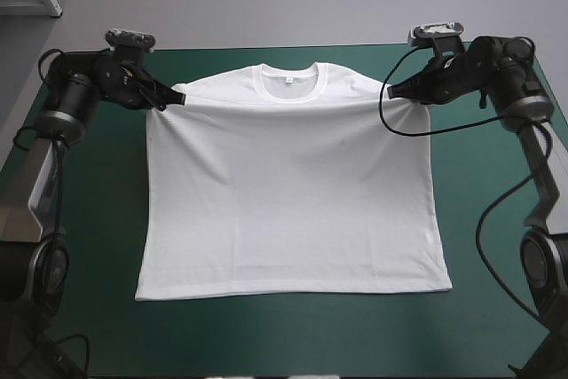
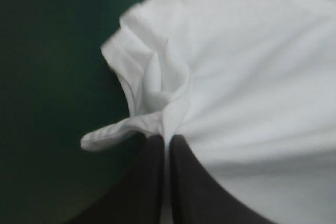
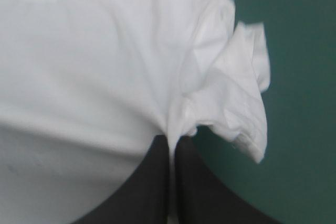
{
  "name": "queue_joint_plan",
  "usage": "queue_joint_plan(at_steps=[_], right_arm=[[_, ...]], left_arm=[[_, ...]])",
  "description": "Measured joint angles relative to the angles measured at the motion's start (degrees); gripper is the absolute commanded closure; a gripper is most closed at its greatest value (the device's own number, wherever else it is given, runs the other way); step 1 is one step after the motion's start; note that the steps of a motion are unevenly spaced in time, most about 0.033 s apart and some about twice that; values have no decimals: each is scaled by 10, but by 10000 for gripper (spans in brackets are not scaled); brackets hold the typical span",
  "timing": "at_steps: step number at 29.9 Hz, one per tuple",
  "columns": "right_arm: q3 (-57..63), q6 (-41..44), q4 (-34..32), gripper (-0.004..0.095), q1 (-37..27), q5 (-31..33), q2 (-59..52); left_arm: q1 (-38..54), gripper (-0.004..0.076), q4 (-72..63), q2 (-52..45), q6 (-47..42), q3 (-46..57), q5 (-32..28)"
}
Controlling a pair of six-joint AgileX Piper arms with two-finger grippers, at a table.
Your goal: Fold the cloth
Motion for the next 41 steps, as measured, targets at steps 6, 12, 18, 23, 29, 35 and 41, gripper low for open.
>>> queue_joint_plan(at_steps=[6,12,18,23,29,35,41], right_arm=[[-42,0,1,925,2,7,-78],[-117,0,10,925,4,16,-120],[-171,0,14,925,4,-3,-124],[-173,-5,14,925,4,-82,-94],[-185,-16,14,925,4,-211,-16],[-312,-17,16,925,4,-268,88],[-405,-9,29,925,-10,-159,129]], left_arm=[[0,703,7,-52,0,-103,39],[0,703,9,-84,2,-202,62],[0,703,8,-88,4,-236,59],[0,703,8,-71,4,-236,10],[0,703,8,-18,8,-237,-121],[0,703,8,46,12,-251,-202],[0,703,9,79,23,-315,-148]])
